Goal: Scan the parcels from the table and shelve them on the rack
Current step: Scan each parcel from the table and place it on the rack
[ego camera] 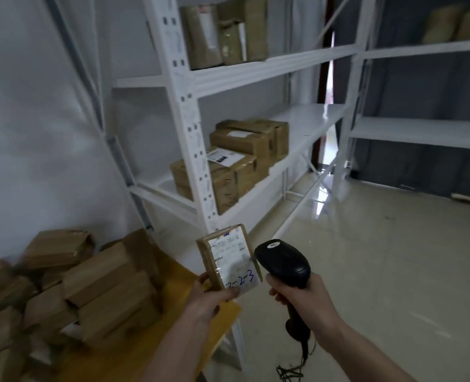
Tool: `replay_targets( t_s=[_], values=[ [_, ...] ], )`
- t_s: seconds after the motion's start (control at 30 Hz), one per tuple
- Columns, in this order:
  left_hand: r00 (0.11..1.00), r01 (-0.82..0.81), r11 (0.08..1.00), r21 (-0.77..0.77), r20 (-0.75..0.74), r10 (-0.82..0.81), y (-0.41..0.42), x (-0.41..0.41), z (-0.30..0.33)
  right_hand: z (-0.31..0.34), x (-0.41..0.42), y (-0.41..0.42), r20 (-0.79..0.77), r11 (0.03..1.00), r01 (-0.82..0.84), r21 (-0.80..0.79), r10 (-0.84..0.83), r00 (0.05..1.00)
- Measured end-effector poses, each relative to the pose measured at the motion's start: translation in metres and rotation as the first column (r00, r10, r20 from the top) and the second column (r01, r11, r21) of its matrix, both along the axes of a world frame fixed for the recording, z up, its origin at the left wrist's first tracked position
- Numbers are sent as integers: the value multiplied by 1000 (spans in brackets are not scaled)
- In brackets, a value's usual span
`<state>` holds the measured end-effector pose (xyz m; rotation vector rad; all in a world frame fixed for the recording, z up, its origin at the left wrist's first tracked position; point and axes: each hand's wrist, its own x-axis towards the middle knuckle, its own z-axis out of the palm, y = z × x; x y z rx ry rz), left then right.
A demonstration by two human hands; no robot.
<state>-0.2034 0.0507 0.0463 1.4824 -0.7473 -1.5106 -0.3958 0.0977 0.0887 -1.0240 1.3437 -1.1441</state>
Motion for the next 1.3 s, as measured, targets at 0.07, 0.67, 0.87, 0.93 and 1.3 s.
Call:
replay_targets(
  t_s=[0.07,0.67,0.87,0.93,1.3],
  values=[
    [1000,21,1000,11,-9,-20,7,-30,1,0,-32,14,10,999,54,6,-54,998],
    [974,216,976,-15,75,-214,-16,-206,-1,-11,-202,40,101,937,348,-7,-346,933],
    [969,244,969,-28,58,-242,-86,-244,-9,-17,-237,-19,96,919,393,-21,-389,916],
    [969,246,969,-36,47,-244,-118,-255,-9,-15,-247,-50,90,921,389,-29,-386,918],
    [966,247,958,-145,108,-233,-299,-288,37,14,-279,-235,129,932,347,-102,-334,934]
  ],
)
